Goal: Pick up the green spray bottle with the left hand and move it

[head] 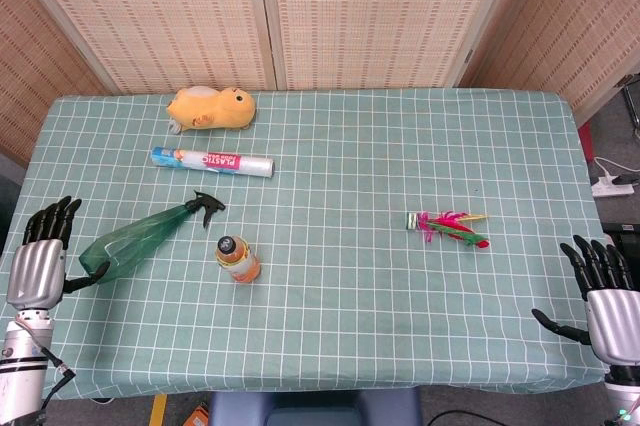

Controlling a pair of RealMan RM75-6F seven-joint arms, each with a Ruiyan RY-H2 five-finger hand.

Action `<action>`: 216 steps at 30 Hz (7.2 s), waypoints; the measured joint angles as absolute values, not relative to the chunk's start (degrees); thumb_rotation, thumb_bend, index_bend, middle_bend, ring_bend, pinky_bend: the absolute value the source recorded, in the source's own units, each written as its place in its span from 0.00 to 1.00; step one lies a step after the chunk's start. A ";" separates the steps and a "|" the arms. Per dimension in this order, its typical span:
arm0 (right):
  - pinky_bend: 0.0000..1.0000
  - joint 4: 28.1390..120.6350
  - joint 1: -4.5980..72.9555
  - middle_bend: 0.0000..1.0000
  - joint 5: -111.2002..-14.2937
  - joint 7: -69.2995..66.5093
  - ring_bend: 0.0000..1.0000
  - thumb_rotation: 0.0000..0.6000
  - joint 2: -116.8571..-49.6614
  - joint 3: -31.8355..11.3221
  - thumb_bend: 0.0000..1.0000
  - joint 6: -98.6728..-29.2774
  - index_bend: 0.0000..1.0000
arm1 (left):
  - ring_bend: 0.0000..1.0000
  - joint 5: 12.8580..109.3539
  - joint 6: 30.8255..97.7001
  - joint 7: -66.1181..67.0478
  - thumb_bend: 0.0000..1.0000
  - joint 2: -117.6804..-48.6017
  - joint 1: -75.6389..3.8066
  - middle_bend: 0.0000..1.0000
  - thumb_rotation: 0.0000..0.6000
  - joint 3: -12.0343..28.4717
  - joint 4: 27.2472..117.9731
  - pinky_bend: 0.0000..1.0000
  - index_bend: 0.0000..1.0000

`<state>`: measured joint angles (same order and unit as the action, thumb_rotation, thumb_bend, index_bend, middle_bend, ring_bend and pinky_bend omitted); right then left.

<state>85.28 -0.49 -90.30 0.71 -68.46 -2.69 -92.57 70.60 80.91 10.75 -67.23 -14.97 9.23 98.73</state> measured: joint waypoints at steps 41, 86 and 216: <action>0.00 85.88 -0.10 0.08 -89.97 -1.65 0.00 1.00 -67.50 -2.57 0.00 -91.21 0.14 | 0.10 49.50 77.43 45.66 0.21 -75.93 -31.85 0.11 1.00 18.59 105.83 0.13 0.00; 0.00 86.00 -0.44 0.09 -89.26 -1.56 0.00 1.00 -67.33 -2.76 0.00 -91.21 0.16 | 0.24 14.60 75.23 73.93 0.22 -102.76 -56.32 0.27 1.00 21.95 67.67 0.21 0.01; 0.00 86.16 -0.74 0.12 -89.53 1.35 0.00 1.00 -68.48 -3.35 0.00 -92.44 0.18 | 0.35 56.38 72.48 -8.63 0.26 -93.06 -35.50 0.33 1.00 28.11 61.44 0.23 0.10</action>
